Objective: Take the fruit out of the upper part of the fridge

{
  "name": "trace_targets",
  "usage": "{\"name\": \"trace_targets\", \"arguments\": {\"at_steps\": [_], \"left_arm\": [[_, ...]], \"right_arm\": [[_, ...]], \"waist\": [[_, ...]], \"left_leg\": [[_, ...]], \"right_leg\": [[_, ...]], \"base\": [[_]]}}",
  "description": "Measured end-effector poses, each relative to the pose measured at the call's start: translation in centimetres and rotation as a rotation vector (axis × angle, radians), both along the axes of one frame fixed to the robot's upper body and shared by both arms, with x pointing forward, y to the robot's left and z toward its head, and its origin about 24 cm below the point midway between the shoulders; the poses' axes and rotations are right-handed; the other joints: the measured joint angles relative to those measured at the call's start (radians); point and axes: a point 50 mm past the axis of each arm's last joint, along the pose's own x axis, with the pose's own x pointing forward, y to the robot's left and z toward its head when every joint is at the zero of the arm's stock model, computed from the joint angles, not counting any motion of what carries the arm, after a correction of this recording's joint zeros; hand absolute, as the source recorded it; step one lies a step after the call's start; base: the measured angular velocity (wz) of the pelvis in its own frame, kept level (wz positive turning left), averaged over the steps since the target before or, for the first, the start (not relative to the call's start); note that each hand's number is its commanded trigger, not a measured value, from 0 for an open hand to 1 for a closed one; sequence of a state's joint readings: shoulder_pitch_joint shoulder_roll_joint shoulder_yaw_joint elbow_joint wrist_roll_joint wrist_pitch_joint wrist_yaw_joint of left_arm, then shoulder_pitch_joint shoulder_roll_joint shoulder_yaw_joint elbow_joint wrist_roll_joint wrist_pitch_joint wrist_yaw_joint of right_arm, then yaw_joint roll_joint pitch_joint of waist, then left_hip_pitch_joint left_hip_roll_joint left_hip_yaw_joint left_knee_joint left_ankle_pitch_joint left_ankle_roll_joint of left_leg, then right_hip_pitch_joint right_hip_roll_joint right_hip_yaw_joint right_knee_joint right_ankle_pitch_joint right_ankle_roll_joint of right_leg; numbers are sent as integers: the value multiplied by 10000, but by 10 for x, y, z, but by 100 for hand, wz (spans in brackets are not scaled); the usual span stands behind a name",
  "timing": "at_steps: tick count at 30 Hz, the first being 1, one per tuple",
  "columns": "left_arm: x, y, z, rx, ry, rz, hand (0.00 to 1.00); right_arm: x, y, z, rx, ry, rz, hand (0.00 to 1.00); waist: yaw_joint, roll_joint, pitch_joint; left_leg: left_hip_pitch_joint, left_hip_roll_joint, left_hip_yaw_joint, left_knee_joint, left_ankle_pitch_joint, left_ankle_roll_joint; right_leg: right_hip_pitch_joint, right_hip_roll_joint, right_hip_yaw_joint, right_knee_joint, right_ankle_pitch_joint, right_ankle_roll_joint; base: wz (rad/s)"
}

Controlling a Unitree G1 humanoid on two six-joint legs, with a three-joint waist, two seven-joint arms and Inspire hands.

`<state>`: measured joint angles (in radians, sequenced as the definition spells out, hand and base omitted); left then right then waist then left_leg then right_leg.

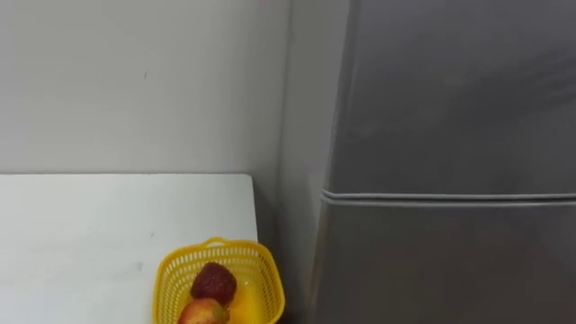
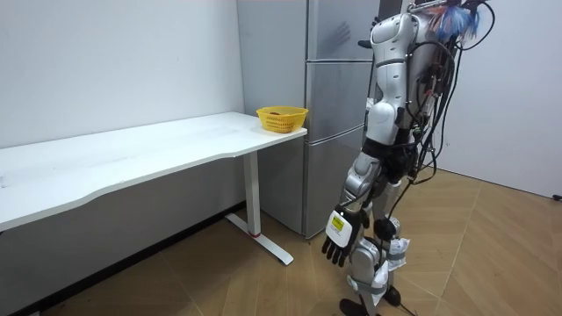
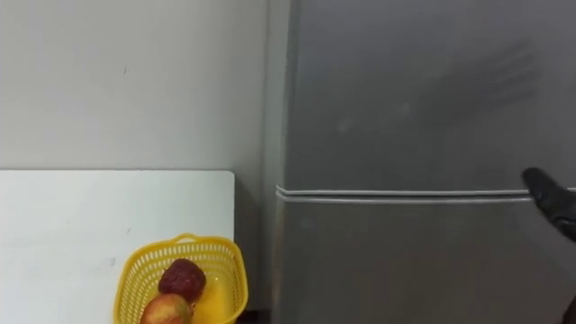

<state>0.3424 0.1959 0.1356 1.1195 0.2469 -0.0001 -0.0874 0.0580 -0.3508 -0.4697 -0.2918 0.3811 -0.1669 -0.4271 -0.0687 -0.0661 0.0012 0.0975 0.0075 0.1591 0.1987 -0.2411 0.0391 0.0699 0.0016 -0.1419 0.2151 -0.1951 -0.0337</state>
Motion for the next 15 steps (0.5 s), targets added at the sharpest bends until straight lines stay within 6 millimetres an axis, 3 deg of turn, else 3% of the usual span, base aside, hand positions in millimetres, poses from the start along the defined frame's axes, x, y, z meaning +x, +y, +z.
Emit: {"name": "trace_targets", "arguments": {"at_steps": [3, 5, 9, 11, 14, 15], "left_arm": [[1, -1, 0, 88, 0, 46, 0], [4, 0, 1, 213, -136, 33, 0], [7, 0, 0, 233, -196, 20, 0], [9, 0, 1, 327, -271, 5, 0], [11, -3, 0, 343, -239, 6, 0], [11, -4, 0, 314, -252, 13, 0]], "right_arm": [[-8, -18, -12, 1482, -93, -1025, 0], [-18, -32, -31, 2813, 185, -1696, 0], [-29, -41, -65, 4723, 747, -2701, 0], [-35, -45, -90, 5554, 1393, -3429, 0], [-52, -45, -155, 7221, 3442, -4622, 0], [-57, -43, -166, 7472, 3859, -4773, 0]], "waist": [[-174, 64, -23], [-213, 56, -46], [-351, 147, -85], [-398, 155, -109], [-364, 210, -188], [-370, 238, -188]], "left_leg": [[-39, -14, -20, 3, 1, 1], [-60, -13, -22, -6, 1, 1], [-108, -15, -46, 12, 5, -2], [-180, -17, -59, 26, 5, -3], [-170, -30, -80, 49, 5, -3], [-170, -32, -80, 48, 5, -3]], "right_leg": [[-6, -1, 3, -145, -2, 11], [-17, 3, -5, -166, -2, 12], [-39, 6, -58, -151, 0, 13], [-39, 4, -70, -156, 0, 13], [54, -2, -85, -267, 3, 17], [57, -6, -85, -275, 3, 18]], "base": [[1], [0], [1], [0], [2], [3]]}}
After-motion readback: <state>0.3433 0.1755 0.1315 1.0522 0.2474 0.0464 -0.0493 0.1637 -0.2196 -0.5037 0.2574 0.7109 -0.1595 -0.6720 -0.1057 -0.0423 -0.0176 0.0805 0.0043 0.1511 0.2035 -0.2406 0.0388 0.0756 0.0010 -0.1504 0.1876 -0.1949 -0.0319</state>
